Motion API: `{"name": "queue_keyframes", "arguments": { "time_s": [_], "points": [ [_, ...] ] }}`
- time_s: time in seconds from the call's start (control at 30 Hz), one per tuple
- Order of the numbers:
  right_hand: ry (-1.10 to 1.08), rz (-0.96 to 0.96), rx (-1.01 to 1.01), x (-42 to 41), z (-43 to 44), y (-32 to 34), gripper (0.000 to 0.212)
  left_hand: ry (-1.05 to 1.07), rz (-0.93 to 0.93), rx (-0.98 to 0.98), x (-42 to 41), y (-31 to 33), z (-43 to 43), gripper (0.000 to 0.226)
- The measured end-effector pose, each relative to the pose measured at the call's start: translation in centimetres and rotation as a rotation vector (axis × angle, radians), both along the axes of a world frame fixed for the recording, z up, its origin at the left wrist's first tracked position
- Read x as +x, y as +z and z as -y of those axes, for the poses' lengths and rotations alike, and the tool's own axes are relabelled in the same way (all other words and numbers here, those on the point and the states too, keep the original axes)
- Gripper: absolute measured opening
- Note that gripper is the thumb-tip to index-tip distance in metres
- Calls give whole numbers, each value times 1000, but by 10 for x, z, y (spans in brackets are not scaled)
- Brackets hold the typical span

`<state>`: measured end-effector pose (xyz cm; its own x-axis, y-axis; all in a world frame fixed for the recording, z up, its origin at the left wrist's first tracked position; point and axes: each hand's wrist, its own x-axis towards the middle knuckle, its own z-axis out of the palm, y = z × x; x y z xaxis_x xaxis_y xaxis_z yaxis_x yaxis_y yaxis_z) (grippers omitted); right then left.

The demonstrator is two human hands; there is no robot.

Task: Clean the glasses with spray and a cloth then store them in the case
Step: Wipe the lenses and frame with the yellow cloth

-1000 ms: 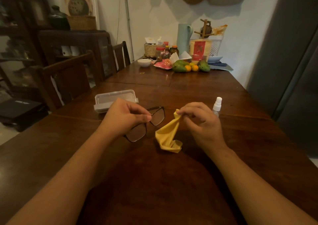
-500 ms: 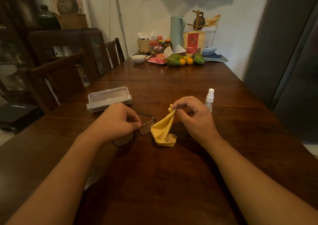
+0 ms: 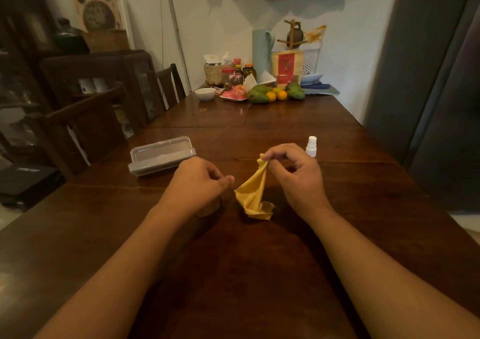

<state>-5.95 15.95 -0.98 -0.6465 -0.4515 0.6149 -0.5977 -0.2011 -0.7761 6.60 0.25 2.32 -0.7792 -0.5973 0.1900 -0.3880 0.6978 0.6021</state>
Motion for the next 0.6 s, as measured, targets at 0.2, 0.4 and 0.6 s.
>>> {"name": "queue_keyframes", "arguments": {
  "time_s": [0.2, 0.4, 0.6],
  "points": [
    [-30, 126, -84, -1, -3, 5, 19, -74, -211, 218, 22, 24, -6, 24],
    [-28, 159, -118, 4, -1, 8, 15, -31, -437, 270, 36, 29, 7, 35],
    [56, 104, -38, 20, 8, 8, 21, -38, -572, 210, 36, 23, 10, 34]
  ]
}}
